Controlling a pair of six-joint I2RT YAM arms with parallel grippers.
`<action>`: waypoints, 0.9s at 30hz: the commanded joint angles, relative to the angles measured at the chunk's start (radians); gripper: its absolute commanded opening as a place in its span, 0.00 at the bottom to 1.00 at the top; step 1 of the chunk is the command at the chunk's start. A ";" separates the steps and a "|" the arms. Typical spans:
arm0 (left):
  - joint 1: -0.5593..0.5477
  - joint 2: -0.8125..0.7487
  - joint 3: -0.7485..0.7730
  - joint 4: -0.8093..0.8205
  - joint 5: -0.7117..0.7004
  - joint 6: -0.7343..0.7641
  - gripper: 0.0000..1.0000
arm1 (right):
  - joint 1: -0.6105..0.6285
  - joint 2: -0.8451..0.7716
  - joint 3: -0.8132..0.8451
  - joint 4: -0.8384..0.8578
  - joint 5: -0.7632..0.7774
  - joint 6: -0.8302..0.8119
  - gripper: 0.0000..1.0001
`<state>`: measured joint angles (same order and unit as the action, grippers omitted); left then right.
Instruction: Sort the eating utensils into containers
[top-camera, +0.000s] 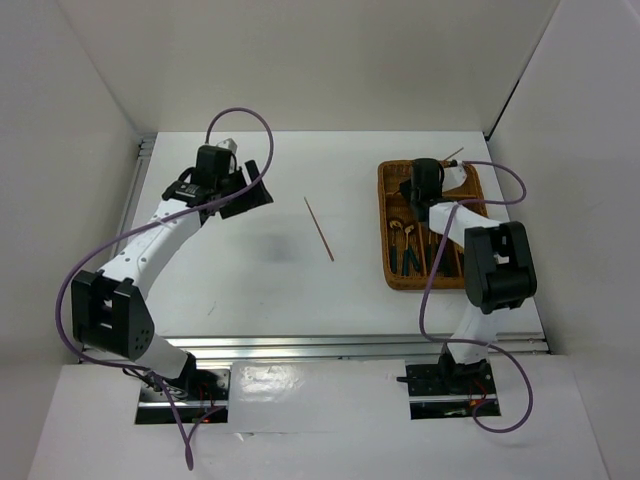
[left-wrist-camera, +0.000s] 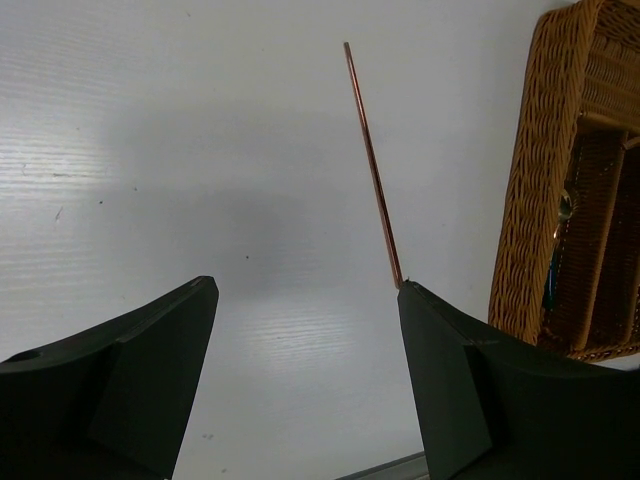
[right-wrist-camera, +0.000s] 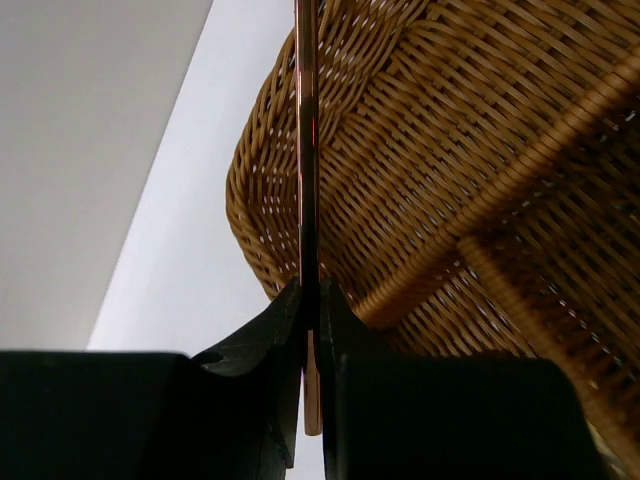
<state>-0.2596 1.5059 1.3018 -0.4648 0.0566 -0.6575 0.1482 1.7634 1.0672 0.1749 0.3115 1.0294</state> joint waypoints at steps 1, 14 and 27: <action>0.000 0.013 -0.012 0.069 0.041 0.006 0.87 | -0.001 0.045 0.120 -0.057 0.113 0.158 0.00; -0.009 0.094 -0.003 0.100 0.061 -0.014 0.87 | 0.011 0.155 0.189 -0.064 0.189 0.307 0.37; -0.193 0.376 0.249 0.072 -0.155 -0.056 0.85 | 0.011 -0.190 0.015 0.059 -0.037 -0.253 0.77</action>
<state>-0.4244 1.8362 1.4620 -0.4026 -0.0185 -0.6853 0.1528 1.7702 1.1622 0.1211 0.3595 0.9977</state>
